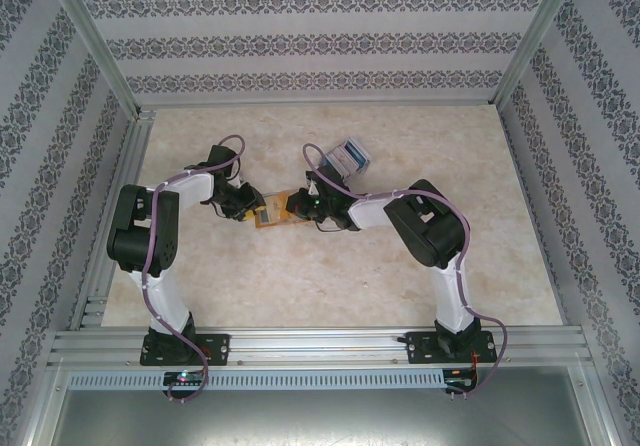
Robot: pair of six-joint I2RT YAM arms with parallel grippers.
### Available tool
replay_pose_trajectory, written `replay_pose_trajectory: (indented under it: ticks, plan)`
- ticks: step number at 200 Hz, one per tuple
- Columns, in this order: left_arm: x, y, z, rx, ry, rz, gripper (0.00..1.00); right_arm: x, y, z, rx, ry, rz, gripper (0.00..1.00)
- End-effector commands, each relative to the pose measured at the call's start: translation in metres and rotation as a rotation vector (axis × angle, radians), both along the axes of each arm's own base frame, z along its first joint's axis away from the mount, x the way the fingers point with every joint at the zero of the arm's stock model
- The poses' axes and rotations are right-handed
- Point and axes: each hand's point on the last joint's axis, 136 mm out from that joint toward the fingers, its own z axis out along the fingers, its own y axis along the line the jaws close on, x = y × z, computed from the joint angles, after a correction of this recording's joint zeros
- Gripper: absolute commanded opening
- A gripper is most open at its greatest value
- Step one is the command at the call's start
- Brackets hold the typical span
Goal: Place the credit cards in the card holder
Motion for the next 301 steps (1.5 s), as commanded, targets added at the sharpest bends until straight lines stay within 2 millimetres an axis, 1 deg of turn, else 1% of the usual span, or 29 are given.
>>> replay_pose_trajectory:
  ticks: [1, 39, 67, 87, 114, 163, 206, 238, 264, 286, 301]
  plan:
    - [-0.003, -0.003, 0.003, -0.002, -0.003, -0.002, 0.32, 0.011, -0.002, 0.002, -0.008, -0.036, -0.029, 0.06]
    - [-0.004, -0.003, 0.002, -0.003, 0.000, -0.002, 0.32, 0.015, -0.004, 0.005, -0.002, -0.059, -0.071, 0.06]
    - [-0.003, -0.004, 0.002, -0.007, -0.004, 0.000, 0.32, 0.015, -0.001, 0.004, -0.003, -0.074, -0.084, 0.06]
    - [-0.004, -0.004, 0.001, -0.003, 0.001, -0.003, 0.32, 0.015, 0.007, 0.002, 0.013, -0.061, -0.073, 0.06]
    - [-0.004, -0.004, 0.001, -0.006, 0.000, -0.004, 0.32, 0.009, 0.016, 0.001, 0.012, -0.061, -0.046, 0.06]
    - [-0.004, -0.005, 0.000, -0.005, -0.002, -0.002, 0.32, 0.000, 0.023, -0.004, 0.009, -0.049, -0.020, 0.06]
    - [-0.002, -0.005, 0.003, -0.006, -0.008, -0.003, 0.32, -0.005, 0.032, -0.004, 0.011, -0.049, 0.007, 0.07]
    - [0.000, -0.005, 0.005, -0.003, -0.013, 0.000, 0.32, -0.005, 0.034, -0.003, 0.007, -0.053, 0.018, 0.09]
    - [0.001, -0.002, 0.009, 0.014, -0.019, -0.008, 0.32, -0.004, 0.031, 0.001, -0.010, -0.074, 0.024, 0.16]
    - [0.004, -0.001, 0.016, 0.028, -0.037, -0.009, 0.32, -0.002, 0.025, 0.011, -0.033, -0.107, 0.021, 0.28]
    - [0.006, 0.001, 0.019, 0.040, -0.044, -0.013, 0.32, 0.001, 0.015, 0.016, -0.064, -0.134, 0.011, 0.35]
